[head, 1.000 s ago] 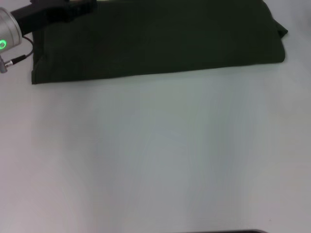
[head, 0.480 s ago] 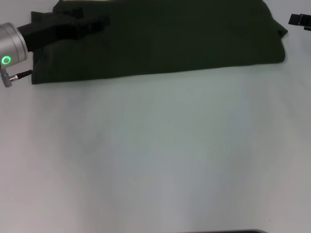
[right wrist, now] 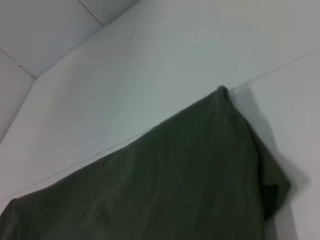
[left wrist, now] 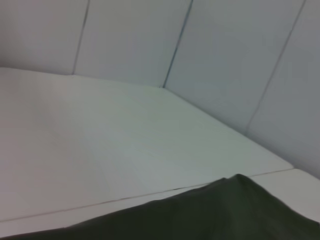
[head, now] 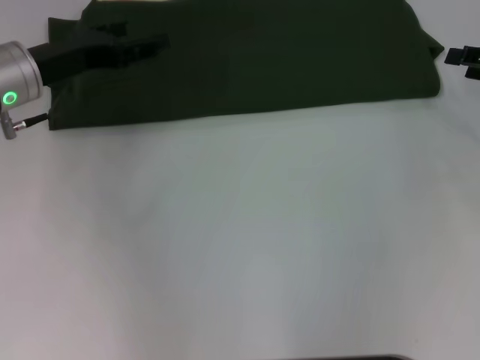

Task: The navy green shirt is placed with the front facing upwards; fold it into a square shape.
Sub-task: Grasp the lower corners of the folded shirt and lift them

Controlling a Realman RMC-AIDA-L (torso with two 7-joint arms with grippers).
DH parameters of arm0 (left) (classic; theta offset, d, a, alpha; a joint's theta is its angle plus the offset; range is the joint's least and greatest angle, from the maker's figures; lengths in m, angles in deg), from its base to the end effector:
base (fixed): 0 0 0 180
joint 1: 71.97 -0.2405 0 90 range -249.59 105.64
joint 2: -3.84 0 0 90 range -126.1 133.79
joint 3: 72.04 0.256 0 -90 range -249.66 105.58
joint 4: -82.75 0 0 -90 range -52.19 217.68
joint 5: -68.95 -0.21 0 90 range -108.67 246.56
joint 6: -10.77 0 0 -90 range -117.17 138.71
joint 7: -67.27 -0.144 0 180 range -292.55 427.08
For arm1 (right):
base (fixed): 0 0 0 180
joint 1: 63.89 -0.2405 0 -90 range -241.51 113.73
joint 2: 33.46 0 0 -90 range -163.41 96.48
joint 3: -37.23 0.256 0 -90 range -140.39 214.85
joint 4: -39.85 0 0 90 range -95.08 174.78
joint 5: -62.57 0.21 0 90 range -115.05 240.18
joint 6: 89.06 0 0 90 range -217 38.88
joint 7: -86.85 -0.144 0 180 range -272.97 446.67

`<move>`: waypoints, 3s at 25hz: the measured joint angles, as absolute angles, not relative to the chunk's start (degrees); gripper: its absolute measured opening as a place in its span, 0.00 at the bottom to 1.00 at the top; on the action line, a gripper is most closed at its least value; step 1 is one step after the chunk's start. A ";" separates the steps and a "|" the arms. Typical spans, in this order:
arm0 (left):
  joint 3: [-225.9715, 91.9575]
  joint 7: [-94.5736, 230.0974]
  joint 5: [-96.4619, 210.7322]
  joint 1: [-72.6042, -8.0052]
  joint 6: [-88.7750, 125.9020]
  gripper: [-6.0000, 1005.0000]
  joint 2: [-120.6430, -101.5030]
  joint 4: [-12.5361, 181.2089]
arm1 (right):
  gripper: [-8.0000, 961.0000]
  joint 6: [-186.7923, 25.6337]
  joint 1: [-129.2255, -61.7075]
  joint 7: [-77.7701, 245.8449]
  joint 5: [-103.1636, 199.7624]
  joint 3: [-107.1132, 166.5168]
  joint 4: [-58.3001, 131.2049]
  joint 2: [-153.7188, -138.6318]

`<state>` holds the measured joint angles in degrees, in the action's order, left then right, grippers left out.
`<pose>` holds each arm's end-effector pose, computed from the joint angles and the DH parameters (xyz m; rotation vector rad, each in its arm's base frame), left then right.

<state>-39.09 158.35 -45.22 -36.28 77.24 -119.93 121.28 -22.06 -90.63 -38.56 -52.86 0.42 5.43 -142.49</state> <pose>-0.2560 0.3916 -0.0046 -2.3032 -0.9309 -0.6908 0.3609 0.3586 0.0855 -1.8714 1.6384 0.6274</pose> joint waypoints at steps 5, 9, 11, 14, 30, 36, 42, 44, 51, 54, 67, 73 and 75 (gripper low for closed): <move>-39.02 158.23 -45.22 -36.53 74.94 0.92 -119.80 121.44 | 0.75 -21.99 -90.76 -39.63 -52.86 0.39 5.68 -142.53; -38.99 158.05 -45.22 -36.58 74.54 0.92 -119.77 121.42 | 0.75 -23.16 -91.30 -39.67 -53.66 0.32 5.76 -143.17; -38.99 158.02 -45.22 -36.58 74.48 0.92 -119.81 121.41 | 0.75 -24.19 -91.65 -39.62 -54.62 0.33 5.76 -143.58; -38.99 157.94 -45.22 -36.57 74.39 0.92 -119.82 121.38 | 0.75 -26.38 -92.25 -39.34 -56.13 0.33 5.76 -144.21; -39.00 157.88 -45.13 -36.52 72.19 0.91 -119.90 121.24 | 0.69 -32.62 -94.61 -38.81 -58.78 0.25 7.98 -145.37; -39.02 157.88 -44.89 -36.49 71.58 0.91 -119.91 121.39 | 0.69 -34.08 -95.61 -38.77 -58.87 -0.11 8.48 -146.11; -39.24 157.90 -44.78 -36.53 71.49 0.91 -119.91 121.57 | 0.68 -35.64 -96.24 -38.70 -58.91 -0.43 10.12 -146.22; -39.20 157.90 -44.77 -36.54 71.44 0.91 -119.91 121.58 | 0.68 -35.97 -96.31 -38.66 -58.91 -0.46 10.37 -146.25; -39.20 157.88 -44.77 -36.50 71.17 0.91 -119.85 121.60 | 0.67 -36.10 -96.64 -38.65 -58.91 -0.60 10.42 -146.63; -39.13 157.87 -44.77 -36.42 70.87 0.91 -119.83 121.60 | 0.67 -36.10 -96.76 -38.65 -58.90 -1.13 10.42 -146.77; -39.14 158.15 -45.19 -36.88 70.79 0.91 -119.82 121.68 | 0.36 -34.82 -96.41 -38.62 -58.83 -1.47 10.40 -146.45; -39.51 158.37 -45.22 -37.91 70.80 0.91 -119.81 121.80 | 0.18 -34.59 -96.26 -38.63 -58.87 -1.42 10.40 -146.33; -39.55 158.55 -45.22 -38.28 70.84 0.91 -119.76 121.86 | 0.10 -34.68 -96.15 -38.63 -58.89 -1.43 10.40 -146.31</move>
